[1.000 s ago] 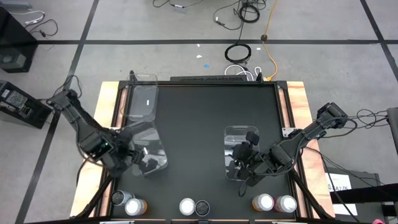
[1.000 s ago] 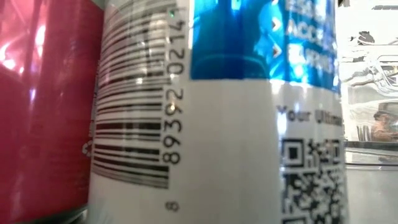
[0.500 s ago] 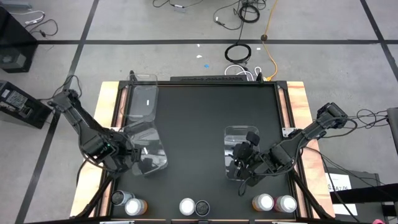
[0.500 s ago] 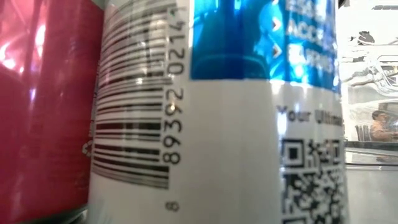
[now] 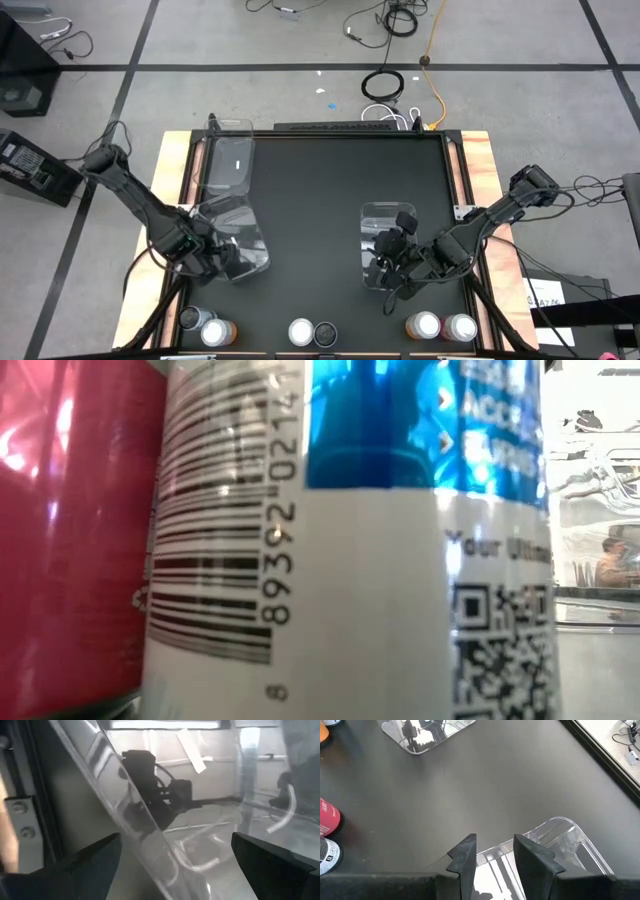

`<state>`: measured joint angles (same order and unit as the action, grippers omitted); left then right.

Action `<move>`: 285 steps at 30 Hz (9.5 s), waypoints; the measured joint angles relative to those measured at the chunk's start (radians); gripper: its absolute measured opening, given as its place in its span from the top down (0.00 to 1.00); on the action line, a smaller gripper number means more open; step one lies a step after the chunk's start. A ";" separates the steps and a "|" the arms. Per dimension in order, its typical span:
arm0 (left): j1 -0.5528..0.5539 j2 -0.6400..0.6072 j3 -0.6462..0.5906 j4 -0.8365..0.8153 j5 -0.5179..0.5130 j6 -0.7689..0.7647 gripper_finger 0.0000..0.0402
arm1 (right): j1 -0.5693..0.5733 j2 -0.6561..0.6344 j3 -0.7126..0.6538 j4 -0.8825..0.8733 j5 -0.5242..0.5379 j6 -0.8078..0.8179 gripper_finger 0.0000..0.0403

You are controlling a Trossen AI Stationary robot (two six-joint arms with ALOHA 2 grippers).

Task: Sort soda cans
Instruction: Move the middle left transparent bin to the center of the table, then move the top left transparent bin to the middle left of the table

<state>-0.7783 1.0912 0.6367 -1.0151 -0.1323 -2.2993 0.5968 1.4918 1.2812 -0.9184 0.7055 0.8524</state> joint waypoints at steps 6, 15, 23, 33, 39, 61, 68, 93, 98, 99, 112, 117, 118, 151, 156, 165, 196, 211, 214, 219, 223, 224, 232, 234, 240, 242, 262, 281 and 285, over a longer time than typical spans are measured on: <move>0.032 0.000 -0.041 0.047 0.001 0.001 0.10 | 0.000 0.000 0.000 0.000 0.000 0.000 0.69; 0.069 0.000 -0.041 0.036 0.026 0.030 0.49 | -0.002 0.000 0.000 0.000 0.001 -0.007 0.69; 0.073 0.000 -0.041 0.073 0.022 0.028 0.96 | -0.002 0.000 0.000 0.000 0.001 -0.008 0.69; 0.153 0.000 -0.041 0.154 -0.012 0.081 0.96 | -0.002 0.000 0.000 0.000 0.003 -0.008 0.69; 0.260 0.000 -0.041 0.245 -0.035 0.183 0.97 | -0.002 0.000 0.000 0.000 0.002 -0.004 0.69; 0.569 0.283 0.264 0.245 -0.017 0.648 0.97 | 0.000 0.000 0.000 -0.014 -0.005 0.071 0.69; 0.621 0.318 0.295 0.239 0.073 0.646 0.97 | 0.001 0.000 0.000 -0.047 -0.004 0.027 0.69; 0.614 0.819 0.762 0.162 0.095 0.503 0.97 | 0.086 -0.681 -0.412 -0.001 -0.131 -0.071 0.69; 0.614 0.819 0.762 0.157 0.073 0.517 0.94 | 0.086 -0.681 -0.412 0.000 -0.136 -0.113 0.69; 0.615 0.819 0.763 0.157 0.062 0.535 0.93 | 0.086 -0.680 -0.412 0.000 -0.137 -0.113 0.69; 0.621 0.818 0.763 0.104 0.049 0.612 0.83 | 0.086 -0.680 -0.412 -0.005 -0.136 -0.154 0.69; 0.621 0.818 0.763 0.107 0.045 0.613 0.78 | 0.086 -0.680 -0.412 -0.006 -0.136 -0.154 0.69; 0.621 0.818 0.763 0.108 0.045 0.613 0.77 | 0.086 -0.680 -0.412 -0.006 -0.136 -0.154 0.69; 0.676 0.422 0.763 -0.125 -0.215 0.937 0.73 | 0.054 -0.674 -0.412 0.119 -0.034 -0.134 0.69; 0.776 0.305 0.763 -0.386 -0.290 1.006 0.73 | 0.000 -0.641 -0.412 0.206 -0.020 -0.127 0.69; 1.094 0.124 0.707 -0.426 -0.325 1.389 0.73 | -0.114 -0.527 -0.412 0.299 -0.023 -0.070 0.69; 1.832 0.074 0.318 0.062 0.185 2.046 0.73 | -0.291 -0.348 -0.412 0.512 -0.110 0.029 0.69; 1.759 0.074 0.319 0.106 0.292 1.915 0.48 | -0.295 -0.348 -0.412 0.510 -0.183 -0.022 0.69; 1.730 0.074 0.319 0.141 0.297 1.906 0.38 | -0.295 -0.348 -0.412 0.509 -0.189 -0.026 0.69; 1.676 0.104 0.319 0.182 0.306 1.882 0.32 | -0.294 -0.349 -0.412 0.509 -0.189 -0.027 0.69; 1.634 0.169 0.319 0.213 0.305 1.810 0.32 | -0.294 -0.349 -0.412 0.508 -0.189 -0.031 0.69; 1.626 0.187 0.319 0.224 0.305 1.807 0.32 | -0.294 -0.349 -0.412 0.509 -0.189 -0.031 0.69; 1.599 0.312 0.319 0.230 0.225 1.719 0.33 | -0.294 -0.349 -0.412 0.508 -0.234 -0.026 0.69; 1.599 0.333 0.319 0.230 0.217 1.703 0.37 | -0.294 -0.349 -0.412 0.508 -0.243 -0.024 0.69; 1.598 0.369 0.319 0.225 0.216 1.669 0.66 | -0.294 -0.349 -0.412 0.507 -0.241 -0.026 0.69; 1.593 0.370 0.319 0.221 0.211 1.650 0.80 | -0.294 -0.349 -0.412 0.504 -0.241 -0.028 0.69; 1.035 0.321 0.320 0.132 0.100 0.899 0.98 | -0.229 -0.366 -0.412 0.245 -0.224 -0.030 0.69; 0.614 0.602 0.566 0.137 -0.020 0.404 0.98 | 0.028 -0.412 -0.412 0.201 -0.231 0.026 0.69; 0.628 0.606 0.598 0.108 -0.015 0.447 0.98 | 0.061 -0.412 -0.412 0.201 -0.208 0.047 0.69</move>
<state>-0.1502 1.6970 1.2350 -0.9073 -0.1474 -1.8520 0.6578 1.0798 0.8692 -0.7177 0.4977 0.8990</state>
